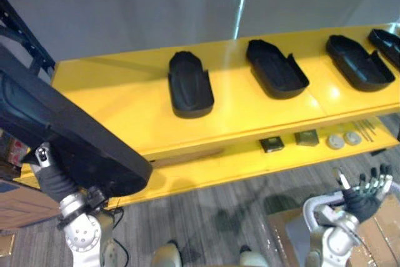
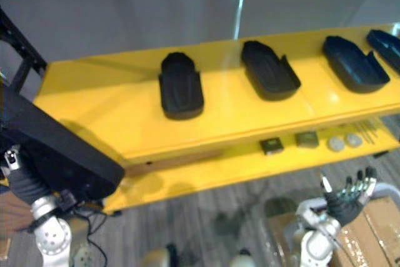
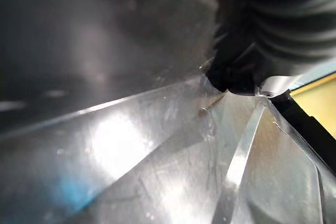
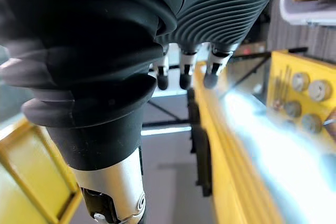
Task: Walk over and take plastic housings, then place them on the shelf
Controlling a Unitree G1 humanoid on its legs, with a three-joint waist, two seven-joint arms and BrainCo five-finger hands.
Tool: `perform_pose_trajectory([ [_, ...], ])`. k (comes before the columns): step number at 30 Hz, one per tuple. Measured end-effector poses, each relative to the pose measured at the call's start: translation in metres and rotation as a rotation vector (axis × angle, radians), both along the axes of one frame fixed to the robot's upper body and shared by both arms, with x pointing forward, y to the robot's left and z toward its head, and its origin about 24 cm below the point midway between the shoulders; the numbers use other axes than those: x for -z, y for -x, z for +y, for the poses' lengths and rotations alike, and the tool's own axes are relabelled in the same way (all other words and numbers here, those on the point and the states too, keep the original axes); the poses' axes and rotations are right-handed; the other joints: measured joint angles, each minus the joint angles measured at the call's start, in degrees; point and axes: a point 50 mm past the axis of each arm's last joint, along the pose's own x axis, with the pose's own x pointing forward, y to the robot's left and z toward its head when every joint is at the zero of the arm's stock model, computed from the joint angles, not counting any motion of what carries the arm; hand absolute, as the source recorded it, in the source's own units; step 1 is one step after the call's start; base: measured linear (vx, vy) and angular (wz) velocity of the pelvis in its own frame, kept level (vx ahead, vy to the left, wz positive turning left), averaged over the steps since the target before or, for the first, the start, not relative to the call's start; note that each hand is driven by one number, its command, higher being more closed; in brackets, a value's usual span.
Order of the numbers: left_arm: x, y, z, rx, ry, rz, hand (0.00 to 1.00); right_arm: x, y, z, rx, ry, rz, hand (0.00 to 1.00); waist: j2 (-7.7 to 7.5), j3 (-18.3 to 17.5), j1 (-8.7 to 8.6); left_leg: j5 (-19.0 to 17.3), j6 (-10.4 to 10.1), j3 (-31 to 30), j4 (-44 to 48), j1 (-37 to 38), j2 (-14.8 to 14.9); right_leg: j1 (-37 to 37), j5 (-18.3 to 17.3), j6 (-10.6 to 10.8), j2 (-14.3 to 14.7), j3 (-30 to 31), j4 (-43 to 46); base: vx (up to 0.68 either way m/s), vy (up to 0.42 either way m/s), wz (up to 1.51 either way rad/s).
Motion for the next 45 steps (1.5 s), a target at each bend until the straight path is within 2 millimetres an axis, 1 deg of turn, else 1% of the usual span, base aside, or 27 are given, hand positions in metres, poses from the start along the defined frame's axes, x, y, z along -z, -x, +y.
perform_pose_trajectory([
  [4,0.001,0.000,-0.001,-0.002,0.009,-0.001,1.00,0.000,-0.001,0.000,0.012,-0.006,-0.002,0.00,0.08,0.0,0.00,1.5,-0.5,-0.2,-1.2,0.1,0.3,0.0,-0.3,-0.5,0.4,-0.8,-0.2,-0.07,-0.054,0.04],
  [5,0.001,0.000,-0.001,-0.001,0.009,0.000,1.00,-0.001,-0.001,0.000,0.013,-0.006,-0.005,0.00,0.05,-0.1,0.01,1.7,-0.5,-0.2,-1.4,0.2,0.3,0.0,-0.5,-0.9,0.5,-0.8,-0.2,-0.05,-0.017,0.01],
  [10,0.001,0.001,-0.001,-0.002,0.008,0.002,1.00,0.003,-0.001,0.001,0.010,-0.020,0.020,0.00,0.00,-0.1,0.01,1.9,-0.5,-0.2,-1.4,0.2,0.3,0.0,-0.4,-1.1,0.4,-0.9,-0.2,-0.01,-0.001,0.00],
  [14,0.001,0.002,-0.001,-0.002,-0.015,0.011,1.00,0.007,0.002,0.002,-0.018,-0.021,0.048,0.00,-0.24,-0.2,0.00,1.9,-0.5,-0.1,-1.6,0.2,0.3,0.0,-0.1,-0.6,0.5,-0.9,-0.4,0.01,0.000,0.00],
  [17,-0.004,0.005,0.004,-0.052,-0.123,0.037,1.00,0.015,0.003,0.004,-0.049,-0.024,0.092,0.00,-0.62,-0.5,-0.03,1.9,-0.5,0.0,-2.0,0.3,0.3,0.0,0.2,-0.7,0.5,-0.9,-0.9,0.02,0.001,0.00],
  [19,-0.016,0.007,0.013,-0.097,-0.217,0.047,1.00,0.021,0.005,0.005,-0.064,-0.020,0.134,0.00,-0.65,-0.5,-0.05,2.0,-0.6,0.1,-2.5,0.4,0.4,0.0,0.8,-1.2,0.6,-0.8,-1.4,0.00,0.000,0.00],
  [20,-0.018,0.007,0.016,-0.104,-0.237,0.051,1.00,0.022,0.006,0.005,-0.067,-0.021,0.142,0.00,-0.56,-0.6,-0.06,2.0,-0.6,0.1,-2.6,0.4,0.4,0.0,1.1,-1.3,0.6,-0.8,-1.4,0.00,0.000,0.00],
  [22,-0.028,0.002,0.028,-0.149,-0.353,0.108,1.00,0.027,0.007,0.007,-0.085,-0.018,0.180,0.00,-0.48,-0.7,-0.05,2.3,-0.4,0.3,-3.5,1.1,0.5,0.1,1.8,-1.8,0.7,-0.8,-1.4,0.01,0.008,-0.02],
  [23,-0.030,0.000,0.032,-0.164,-0.379,0.129,1.00,0.028,0.007,0.008,-0.096,-0.017,0.192,0.00,-0.46,-0.7,-0.05,2.5,-0.4,0.5,-4.0,1.5,0.5,0.2,2.1,-2.2,0.7,-0.8,-1.5,0.01,0.015,-0.05],
  [24,-0.033,-0.005,0.041,-0.196,-0.439,0.185,1.00,0.031,0.008,0.009,-0.115,-0.018,0.217,0.00,-0.42,-1.2,-0.06,3.2,-0.3,0.7,-5.2,2.0,0.4,0.2,2.6,-2.5,0.7,-0.8,-1.7,0.00,0.009,-0.08],
  [25,-0.035,-0.010,0.051,-0.223,-0.478,0.227,1.00,0.033,0.007,0.010,-0.132,-0.016,0.236,0.00,-0.44,-1.3,-0.06,3.5,-0.3,1.1,-6.2,2.7,0.3,0.2,3.0,-2.4,0.7,-0.7,-1.7,-0.01,0.006,-0.16],
  [26,-0.037,-0.020,0.070,-0.268,-0.524,0.309,1.00,0.036,0.007,0.010,-0.159,-0.008,0.260,0.00,-0.49,-1.5,-0.02,4.1,-0.2,1.8,-7.4,3.6,0.2,0.2,3.1,-2.4,0.5,-0.6,-1.9,-0.01,0.001,-0.16],
  [27,-0.037,-0.022,0.074,-0.276,-0.532,0.326,1.00,0.036,0.007,0.009,-0.162,-0.005,0.263,0.00,-0.45,-1.5,-0.05,4.2,-0.1,1.8,-7.5,3.6,0.1,0.2,3.1,-2.4,0.5,-0.6,-1.9,-0.02,-0.004,-0.12],
  [29,-0.037,-0.040,0.108,-0.335,-0.559,0.478,1.00,0.041,0.010,0.004,-0.192,0.021,0.317,0.00,-0.43,-2.4,-0.22,5.3,-0.3,2.8,-9.6,4.4,-0.1,-0.1,3.2,-2.2,0.2,-0.1,-2.8,-0.02,-0.005,-0.15],
  [30,-0.037,-0.043,0.117,-0.354,-0.563,0.518,1.00,0.042,0.010,0.003,-0.200,0.027,0.330,0.00,-0.47,-2.5,-0.20,5.6,-0.4,3.4,-10.2,4.8,-0.1,-0.1,3.2,-2.2,0.2,0.3,-3.1,-0.01,-0.022,-0.33],
  [31,-0.037,-0.050,0.133,-0.382,-0.563,0.596,1.00,0.044,0.010,0.000,-0.216,0.037,0.354,0.00,-0.39,-2.6,-0.30,6.1,-0.5,4.0,-10.9,5.5,0.0,-0.1,3.2,-2.1,0.4,1.1,-3.5,-0.02,-0.036,-0.27],
  [32,-0.040,-0.058,0.143,-0.386,-0.571,0.651,1.00,0.045,0.011,-0.003,-0.223,0.049,0.372,0.00,-0.26,-2.7,-0.67,6.4,-0.6,4.2,-11.4,5.8,0.1,-0.2,3.2,-2.0,0.5,1.1,-3.7,-0.02,-0.040,-0.21],
  [34,-0.048,-0.070,0.156,-0.372,-0.607,0.741,1.00,0.048,0.013,-0.008,-0.228,0.057,0.410,0.00,-0.19,-2.7,-1.41,7.0,-0.9,4.9,-12.4,6.7,0.4,-0.2,3.2,-2.0,0.9,1.9,-3.7,-0.02,-0.030,-0.16],
  [36,-0.058,-0.086,0.162,-0.340,-0.636,0.807,1.00,0.051,0.015,-0.013,-0.224,0.045,0.440,0.00,-0.18,-2.7,-1.78,7.1,-1.0,5.8,-12.6,7.3,0.7,-0.3,3.1,-1.7,1.1,2.8,-3.6,-0.03,-0.023,-0.23],
  [38,-0.064,-0.093,0.166,-0.329,-0.638,0.840,1.00,0.053,0.015,-0.015,-0.234,0.049,0.463,0.00,-0.03,-2.6,-2.45,7.1,-1.1,6.5,-12.5,7.4,0.9,-0.6,3.0,-1.6,1.3,3.6,-3.6,-0.03,-0.015,-0.20],
  [39,-0.068,-0.098,0.169,-0.317,-0.634,0.858,1.00,0.057,0.015,-0.016,-0.252,0.051,0.493,0.00,0.08,-2.6,-3.15,7.2,-1.2,6.7,-12.6,7.4,0.9,-1.1,3.0,-1.6,1.3,4.0,-3.3,-0.04,-0.008,-0.20],
  [41,-0.075,-0.108,0.168,-0.293,-0.636,0.881,1.00,0.065,0.019,-0.017,-0.262,0.039,0.550,0.00,0.16,-2.5,-3.70,7.2,-1.2,7.4,-12.5,7.4,1.0,-1.6,3.1,-1.4,1.4,4.6,-3.1,-0.02,-0.002,-0.17],
  [42,-0.079,-0.112,0.168,-0.279,-0.638,0.900,1.00,0.072,0.022,-0.016,-0.265,0.025,0.586,0.00,0.16,-2.5,-4.33,7.2,-1.2,7.7,-12.5,7.4,1.0,-1.9,3.2,-1.4,1.5,5.0,-2.9,-0.01,0.004,-0.18],
  [44,-0.081,-0.118,0.167,-0.258,-0.628,0.932,1.00,0.080,0.027,-0.017,-0.263,0.005,0.634,0.00,0.29,-2.4,-4.92,7.2,-1.2,8.2,-12.3,7.4,1.1,-2.3,3.2,-1.4,1.5,5.8,-2.6,0.00,0.004,-0.13],
  [45,-0.081,-0.121,0.166,-0.248,-0.631,0.959,1.00,0.085,0.032,-0.017,-0.259,-0.009,0.667,0.00,0.29,-2.4,-5.76,7.2,-1.2,8.3,-12.3,7.4,1.1,-2.3,3.2,-1.4,1.6,5.8,-2.6,0.00,-0.001,-0.04],
])
